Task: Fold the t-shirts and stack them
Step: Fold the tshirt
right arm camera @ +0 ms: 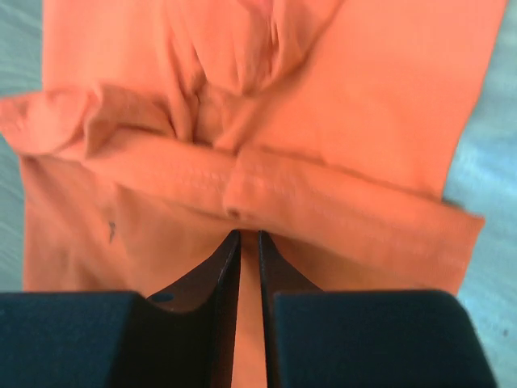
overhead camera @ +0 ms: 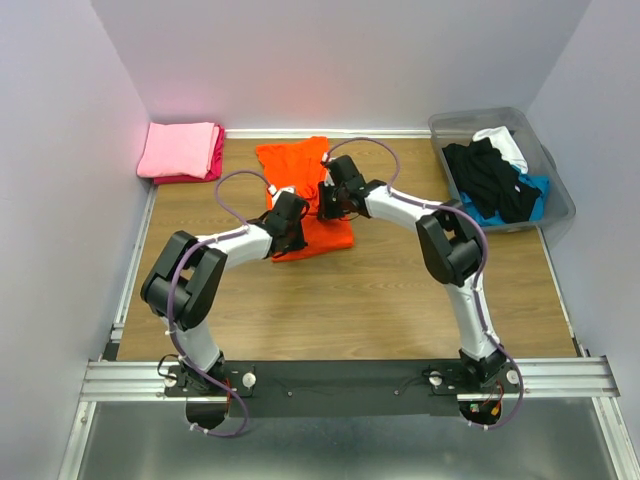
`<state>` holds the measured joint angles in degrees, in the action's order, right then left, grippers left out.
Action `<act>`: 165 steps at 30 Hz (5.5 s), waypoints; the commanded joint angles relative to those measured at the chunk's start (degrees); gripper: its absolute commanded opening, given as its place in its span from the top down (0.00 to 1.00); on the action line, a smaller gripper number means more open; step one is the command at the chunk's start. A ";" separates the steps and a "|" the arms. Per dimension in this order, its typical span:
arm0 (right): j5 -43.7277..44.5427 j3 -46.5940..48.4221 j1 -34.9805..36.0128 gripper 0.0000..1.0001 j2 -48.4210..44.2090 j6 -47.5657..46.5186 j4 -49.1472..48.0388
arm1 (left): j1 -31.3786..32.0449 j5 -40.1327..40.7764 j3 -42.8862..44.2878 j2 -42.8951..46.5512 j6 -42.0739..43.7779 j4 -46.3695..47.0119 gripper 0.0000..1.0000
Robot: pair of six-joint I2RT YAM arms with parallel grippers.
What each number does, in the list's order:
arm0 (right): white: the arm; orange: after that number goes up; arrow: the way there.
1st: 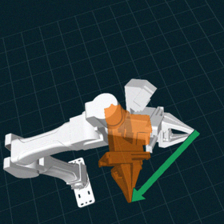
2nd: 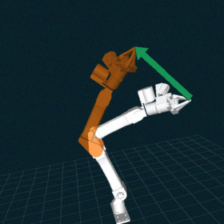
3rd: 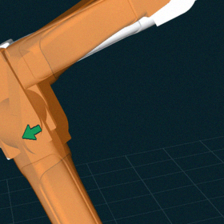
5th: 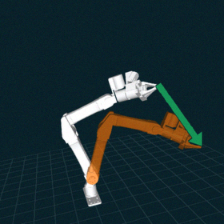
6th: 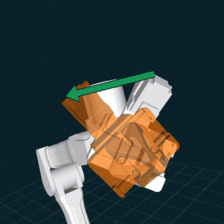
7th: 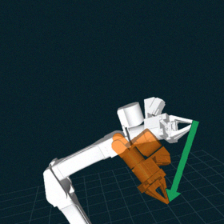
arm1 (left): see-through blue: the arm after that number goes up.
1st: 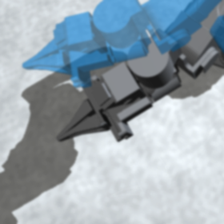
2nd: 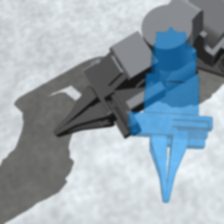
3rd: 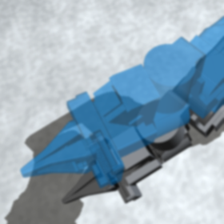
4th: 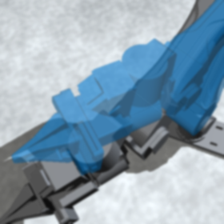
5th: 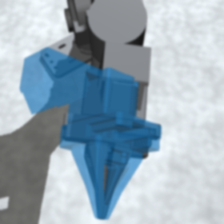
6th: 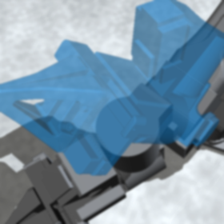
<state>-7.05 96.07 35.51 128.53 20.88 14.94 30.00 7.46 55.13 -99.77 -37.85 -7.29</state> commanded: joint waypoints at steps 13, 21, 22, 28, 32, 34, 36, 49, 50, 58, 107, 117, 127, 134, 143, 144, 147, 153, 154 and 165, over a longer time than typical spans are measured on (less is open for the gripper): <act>9.77 18.18 -3.69 0.73 8.67 -6.38 -0.70 | -0.03 -2.90 -3.37 3.43 1.64 -4.04 0.80; 7.32 9.41 -3.69 0.71 -3.09 -5.42 -0.79 | -3.36 -0.17 2.33 7.66 2.86 -5.63 0.68; 4.96 5.66 -3.69 0.71 -4.85 -4.98 -0.79 | -4.67 -0.08 3.04 7.31 3.39 -5.72 0.68; 2.04 -10.43 -3.69 0.70 -18.47 -1.64 -1.58 | -6.36 0.45 9.89 0.29 5.41 -8.00 0.68; 1.51 -18.78 -3.60 0.70 -25.86 -0.32 -1.84 | -6.53 1.76 12.27 -2.97 5.06 -8.18 0.69; 1.25 -21.70 -3.69 0.70 -29.55 0.21 -2.02 | -6.71 3.16 14.38 -4.64 5.32 -9.05 0.69; 1.42 -25.65 -3.69 0.70 -32.79 1.52 -2.11 | -6.97 3.78 16.48 -6.75 5.76 -11.07 0.71; 2.66 -34.64 -3.60 0.70 -42.22 4.43 -2.11 | -8.03 8.97 21.41 -12.90 6.64 -11.96 0.72; 2.74 -34.64 -3.69 0.70 -42.40 4.60 -2.11 | -8.55 9.32 24.03 -14.82 6.91 -12.48 0.72; 0.91 -33.85 -3.69 0.70 -41.43 4.60 -2.11 | -12.06 14.50 38.10 -22.39 8.49 -12.75 0.68; -34.35 -49.93 -15.29 0.76 -13.91 8.47 -30.77 | -12.86 -19.68 -20.24 13.53 -1.26 -0.79 0.68; -39.70 -42.99 -13.10 0.63 -26.84 11.54 -26.19 | -12.33 -12.57 -19.28 32.95 -4.34 -4.93 0.31; -40.94 -41.67 -3.25 0.61 -17.36 23.14 -42.14 | -12.33 -2.81 -17.78 40.43 -2.06 -9.32 0.02; -38.13 -41.84 -2.81 0.62 -6.63 22.97 -44.91 | -12.33 3.08 -18.04 48.43 -0.92 -10.55 0.02; -38.83 -42.99 -2.81 0.62 -12.75 24.02 -44.30 | -12.33 9.32 -17.43 54.58 1.19 -14.51 0.02; -39.35 -42.38 -2.81 0.62 -13.73 24.98 -44.21 | -12.33 9.50 -17.52 55.98 1.37 -14.42 0.02; -39.62 -39.04 -1.15 0.61 -15.59 26.66 -44.21 | -12.33 9.32 -18.57 59.14 2.16 -12.84 0.02; -40.15 -29.29 5.00 0.61 -10.34 28.60 -44.73 | -12.33 9.23 -20.51 63.55 2.34 -11.08 0.01; -39.97 -28.41 5.62 0.61 -9.27 28.77 -44.82 | -12.33 9.24 -20.42 63.64 2.51 -11.17 0.01; -39.36 -24.44 9.41 0.62 5.67 31.41 -47.46 | -12.33 7.92 -20.77 64.61 3.13 -12.05 0.02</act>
<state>-47.20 70.89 44.69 130.15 51.24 -32.34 17.69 14.63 35.31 -36.14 -35.51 -19.55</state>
